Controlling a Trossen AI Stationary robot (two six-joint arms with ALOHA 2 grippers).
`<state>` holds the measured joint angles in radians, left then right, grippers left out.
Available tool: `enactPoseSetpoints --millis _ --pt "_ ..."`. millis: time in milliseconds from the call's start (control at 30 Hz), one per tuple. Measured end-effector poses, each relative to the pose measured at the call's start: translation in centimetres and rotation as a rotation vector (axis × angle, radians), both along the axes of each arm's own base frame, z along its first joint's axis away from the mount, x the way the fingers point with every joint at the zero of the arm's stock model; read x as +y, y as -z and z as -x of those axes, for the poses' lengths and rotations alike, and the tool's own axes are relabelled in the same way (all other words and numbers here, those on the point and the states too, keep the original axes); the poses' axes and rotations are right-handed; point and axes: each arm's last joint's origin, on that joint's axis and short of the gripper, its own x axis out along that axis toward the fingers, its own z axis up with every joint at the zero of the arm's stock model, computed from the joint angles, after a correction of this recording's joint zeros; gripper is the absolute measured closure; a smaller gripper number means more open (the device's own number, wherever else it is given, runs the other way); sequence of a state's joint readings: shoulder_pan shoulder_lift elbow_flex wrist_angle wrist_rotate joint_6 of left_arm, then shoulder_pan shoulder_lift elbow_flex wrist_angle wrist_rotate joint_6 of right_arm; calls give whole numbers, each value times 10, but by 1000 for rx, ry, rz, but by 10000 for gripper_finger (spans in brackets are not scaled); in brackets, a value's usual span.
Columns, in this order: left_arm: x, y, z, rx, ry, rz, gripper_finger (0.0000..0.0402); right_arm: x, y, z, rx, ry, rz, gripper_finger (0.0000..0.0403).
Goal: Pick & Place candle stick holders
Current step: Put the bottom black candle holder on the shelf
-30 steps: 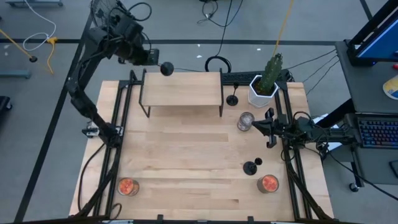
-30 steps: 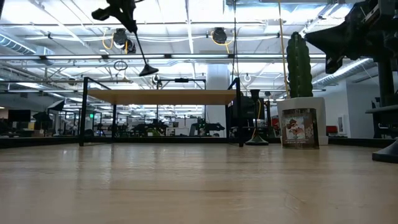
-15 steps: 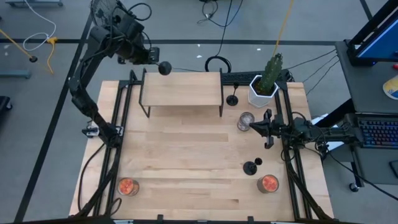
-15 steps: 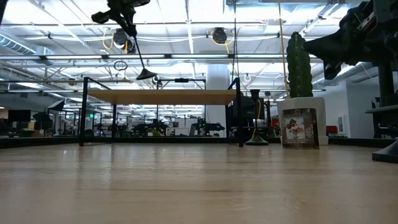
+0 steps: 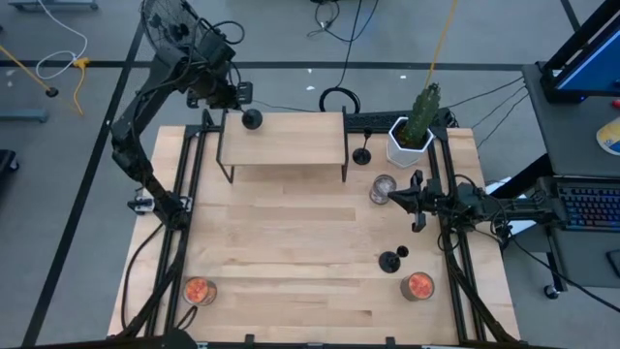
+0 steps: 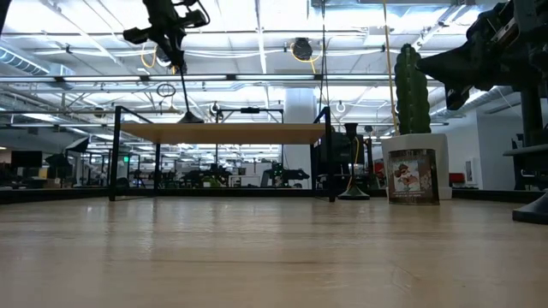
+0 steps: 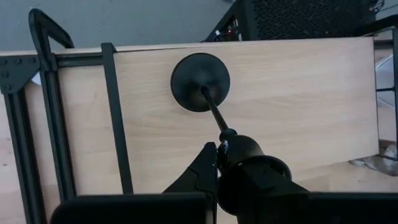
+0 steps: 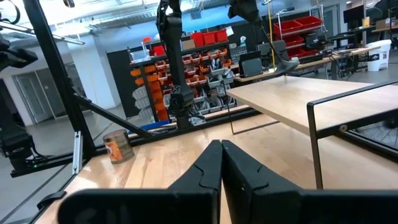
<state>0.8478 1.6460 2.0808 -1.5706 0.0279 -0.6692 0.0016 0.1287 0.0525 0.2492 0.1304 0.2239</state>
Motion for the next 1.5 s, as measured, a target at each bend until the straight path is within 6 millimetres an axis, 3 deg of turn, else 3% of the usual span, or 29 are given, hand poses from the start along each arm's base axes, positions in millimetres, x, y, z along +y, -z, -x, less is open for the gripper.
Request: enactPoseSetpoints --millis 767,1000,1200,1500 --pt "-8 -8 8 -28 -71 -18 383 0 0 0 -1 -1 -3 403" --pt "-11 2 2 -2 -70 18 383 0 0 0 -1 -4 -3 403" --pt "-27 10 9 22 -83 42 383 0 0 0 0 -4 -3 403" --pt "-53 2 35 -16 -164 11 383 0 0 0 -1 -4 -3 403"
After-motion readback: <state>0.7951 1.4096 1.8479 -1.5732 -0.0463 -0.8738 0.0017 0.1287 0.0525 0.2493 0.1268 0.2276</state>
